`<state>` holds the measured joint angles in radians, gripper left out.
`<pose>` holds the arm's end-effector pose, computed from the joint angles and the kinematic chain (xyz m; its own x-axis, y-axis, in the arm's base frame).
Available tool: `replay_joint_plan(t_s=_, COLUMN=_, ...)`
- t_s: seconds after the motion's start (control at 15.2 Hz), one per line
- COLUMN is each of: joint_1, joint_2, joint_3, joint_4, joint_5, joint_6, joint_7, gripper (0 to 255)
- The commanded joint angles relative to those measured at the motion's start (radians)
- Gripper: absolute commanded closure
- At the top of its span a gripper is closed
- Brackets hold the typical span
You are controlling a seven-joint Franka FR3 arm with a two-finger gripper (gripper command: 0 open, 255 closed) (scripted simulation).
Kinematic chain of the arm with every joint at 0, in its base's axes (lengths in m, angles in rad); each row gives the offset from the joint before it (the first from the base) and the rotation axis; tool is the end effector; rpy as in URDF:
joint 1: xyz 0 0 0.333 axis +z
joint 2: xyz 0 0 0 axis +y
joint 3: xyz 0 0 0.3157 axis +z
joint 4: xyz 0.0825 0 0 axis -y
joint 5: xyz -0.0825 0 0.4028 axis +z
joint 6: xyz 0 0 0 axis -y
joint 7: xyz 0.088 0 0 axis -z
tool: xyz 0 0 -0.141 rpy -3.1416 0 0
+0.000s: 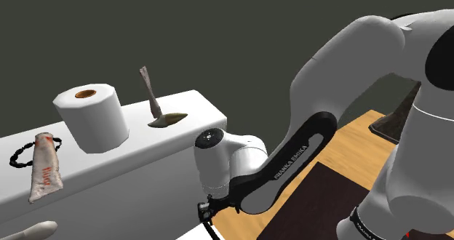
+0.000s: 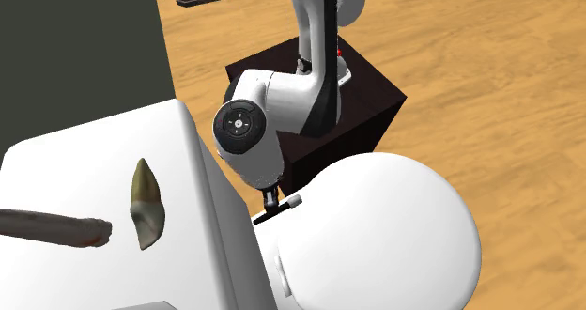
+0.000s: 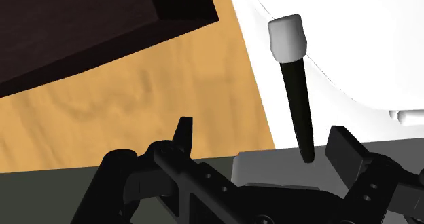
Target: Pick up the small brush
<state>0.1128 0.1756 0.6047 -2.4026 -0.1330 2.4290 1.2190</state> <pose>0.3663 0.3286 0.1959 0.9192 -0.3888 -0.0615 -0.3823 -0.9190 0.0961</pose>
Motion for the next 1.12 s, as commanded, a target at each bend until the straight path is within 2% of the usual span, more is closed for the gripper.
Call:
replay_joint_plan(t_s=0.0, joint_1=0.005, joint_2=0.116, joint_3=0.005, joint_4=0.061, joint_5=-0.114, joint_6=0.013, joint_7=-0.226, gripper=0)
replay_joint_plan(t_s=0.2, joint_1=-0.004, joint_2=0.268, joint_3=0.035, joint_4=0.158, joint_5=-0.276, joint_6=0.002, joint_7=-0.076, gripper=0)
replay_joint_plan(t_s=0.4, joint_1=-0.074, joint_2=0.341, joint_3=0.096, joint_4=0.171, joint_5=-0.389, joint_6=0.004, joint_7=0.0, gripper=0)
replay_joint_plan(t_s=0.66, joint_1=-0.142, joint_2=0.441, joint_3=0.153, joint_4=0.193, joint_5=-0.537, joint_6=-0.004, joint_7=0.095, gripper=0)
replay_joint_plan(t_s=0.79, joint_1=-0.18, joint_2=0.474, joint_3=0.189, joint_4=0.201, joint_5=-0.59, joint_6=-0.021, joint_7=0.128, gripper=0)
replay_joint_plan(t_s=0.86, joint_1=-0.171, joint_2=0.488, joint_3=0.179, joint_4=0.214, joint_5=-0.598, joint_6=-0.022, joint_7=0.13, gripper=255)
replay_joint_plan(t_s=1.06, joint_1=-0.172, joint_2=0.49, joint_3=0.183, joint_4=0.229, joint_5=-0.591, joint_6=-0.035, joint_7=0.12, gripper=255)
